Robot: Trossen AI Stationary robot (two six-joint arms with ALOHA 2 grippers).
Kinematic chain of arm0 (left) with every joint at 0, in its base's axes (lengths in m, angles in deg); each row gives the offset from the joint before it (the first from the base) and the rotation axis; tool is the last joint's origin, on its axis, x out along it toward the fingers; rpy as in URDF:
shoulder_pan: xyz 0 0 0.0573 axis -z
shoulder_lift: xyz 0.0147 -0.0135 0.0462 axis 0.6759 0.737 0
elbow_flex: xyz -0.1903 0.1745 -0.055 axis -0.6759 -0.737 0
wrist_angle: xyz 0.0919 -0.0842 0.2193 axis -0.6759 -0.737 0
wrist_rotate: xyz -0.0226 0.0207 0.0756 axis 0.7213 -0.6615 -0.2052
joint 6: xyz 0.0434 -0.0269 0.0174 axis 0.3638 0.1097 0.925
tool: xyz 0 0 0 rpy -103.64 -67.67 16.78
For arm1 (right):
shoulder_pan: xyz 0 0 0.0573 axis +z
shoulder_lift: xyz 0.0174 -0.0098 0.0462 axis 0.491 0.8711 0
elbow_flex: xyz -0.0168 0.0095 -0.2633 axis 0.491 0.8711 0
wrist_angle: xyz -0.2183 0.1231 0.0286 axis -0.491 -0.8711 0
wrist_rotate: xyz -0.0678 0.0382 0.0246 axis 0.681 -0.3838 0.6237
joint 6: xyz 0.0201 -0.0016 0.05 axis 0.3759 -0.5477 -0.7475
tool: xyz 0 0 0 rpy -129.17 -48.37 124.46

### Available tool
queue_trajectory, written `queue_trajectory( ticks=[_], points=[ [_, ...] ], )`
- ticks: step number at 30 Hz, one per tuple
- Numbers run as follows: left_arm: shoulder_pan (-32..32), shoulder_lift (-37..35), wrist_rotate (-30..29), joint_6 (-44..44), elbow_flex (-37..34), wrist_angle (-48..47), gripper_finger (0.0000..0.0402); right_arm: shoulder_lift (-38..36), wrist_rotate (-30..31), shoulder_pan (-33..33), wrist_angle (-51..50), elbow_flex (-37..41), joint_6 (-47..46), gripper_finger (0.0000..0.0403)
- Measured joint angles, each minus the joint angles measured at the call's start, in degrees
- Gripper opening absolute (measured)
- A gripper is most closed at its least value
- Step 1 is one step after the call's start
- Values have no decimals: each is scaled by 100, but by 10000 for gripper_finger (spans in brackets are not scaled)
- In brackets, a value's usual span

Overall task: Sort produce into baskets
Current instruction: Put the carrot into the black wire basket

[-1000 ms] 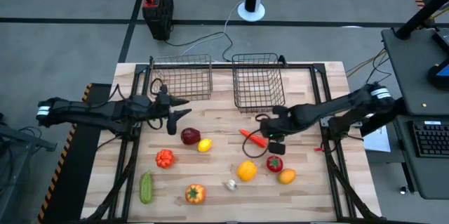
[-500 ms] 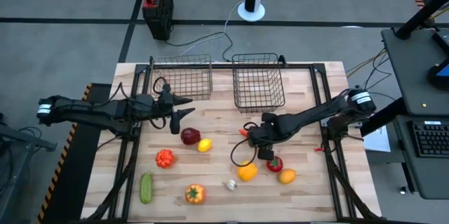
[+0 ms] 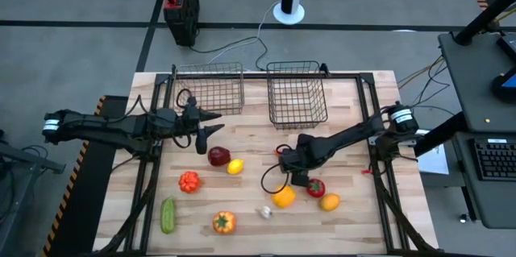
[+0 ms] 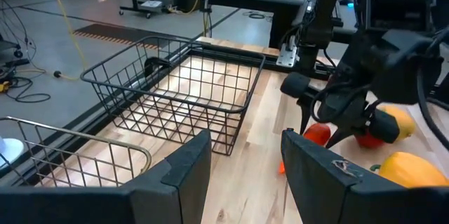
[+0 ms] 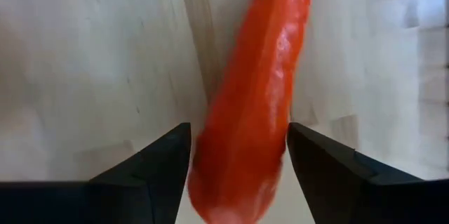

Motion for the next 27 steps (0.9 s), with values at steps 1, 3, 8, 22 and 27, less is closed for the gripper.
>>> queue_trajectory(
  ticks=[1, 3, 8, 22, 27],
  points=[
    [0, 0, 0, 0, -4, -4, 158, 42, 2, 0, 0, 2, 2, 230],
    [1, 0, 0, -19, -5, 0, 158, 84, 1, 1, 0, 23, 25, 227],
    [0, 5, 2, -48, -5, 2, 158, 128, 13, 0, 3, 84, 63, 189],
    [0, 346, 2, -107, -7, 107, 158, -613, -50, 0, -36, -47, 305, 163],
    [0, 370, 2, -107, 2, 122, 158, -1229, 108, -146, -24, -351, 539, 162]
  ],
)
